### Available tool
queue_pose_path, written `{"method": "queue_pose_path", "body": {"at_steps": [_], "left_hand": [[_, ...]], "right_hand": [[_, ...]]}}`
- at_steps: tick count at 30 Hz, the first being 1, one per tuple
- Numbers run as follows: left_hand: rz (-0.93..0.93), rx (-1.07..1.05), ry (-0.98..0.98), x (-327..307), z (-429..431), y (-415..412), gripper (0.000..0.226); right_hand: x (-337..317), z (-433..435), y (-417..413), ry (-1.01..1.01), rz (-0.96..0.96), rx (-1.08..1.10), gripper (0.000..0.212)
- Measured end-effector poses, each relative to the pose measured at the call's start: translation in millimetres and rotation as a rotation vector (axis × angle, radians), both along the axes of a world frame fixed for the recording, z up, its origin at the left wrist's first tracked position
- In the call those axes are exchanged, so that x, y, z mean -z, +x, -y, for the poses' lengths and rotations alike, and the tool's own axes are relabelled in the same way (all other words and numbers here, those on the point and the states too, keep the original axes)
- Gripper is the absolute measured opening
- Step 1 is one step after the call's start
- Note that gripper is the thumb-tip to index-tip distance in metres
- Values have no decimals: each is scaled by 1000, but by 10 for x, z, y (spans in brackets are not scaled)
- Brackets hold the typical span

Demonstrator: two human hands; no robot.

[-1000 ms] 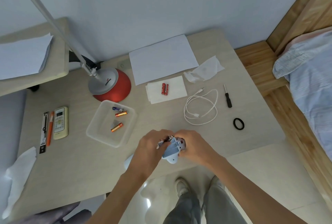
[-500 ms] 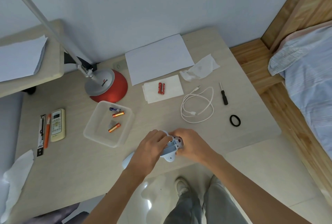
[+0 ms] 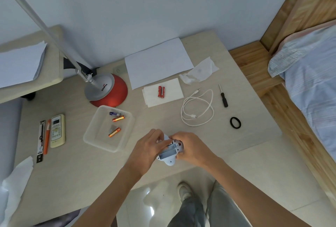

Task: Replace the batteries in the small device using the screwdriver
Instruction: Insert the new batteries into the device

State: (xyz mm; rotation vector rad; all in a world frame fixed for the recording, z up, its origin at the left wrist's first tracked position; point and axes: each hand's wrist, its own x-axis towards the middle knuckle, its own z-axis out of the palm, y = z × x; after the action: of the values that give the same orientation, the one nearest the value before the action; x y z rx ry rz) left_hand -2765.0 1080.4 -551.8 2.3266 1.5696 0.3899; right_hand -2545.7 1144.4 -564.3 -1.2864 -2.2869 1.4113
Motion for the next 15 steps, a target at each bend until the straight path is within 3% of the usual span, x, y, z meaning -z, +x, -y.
{"method": "queue_pose_path", "body": {"at_steps": [4,9,12,15], "left_hand": [[153,-209,-20,50,-31,73,36],[585,-683,-539,57,-199,75,58],[766,-744,-744,18,-213,75,53],[842,-800,-798,-13,-189,97,45]], "right_hand": [[0,-5,5,-9,-11,4,45],[35,-15,-6,6,-8,-13,46],[53,-6,-15,14,0,-13,39],[56,4,-15,31,-4,-16,41]]}}
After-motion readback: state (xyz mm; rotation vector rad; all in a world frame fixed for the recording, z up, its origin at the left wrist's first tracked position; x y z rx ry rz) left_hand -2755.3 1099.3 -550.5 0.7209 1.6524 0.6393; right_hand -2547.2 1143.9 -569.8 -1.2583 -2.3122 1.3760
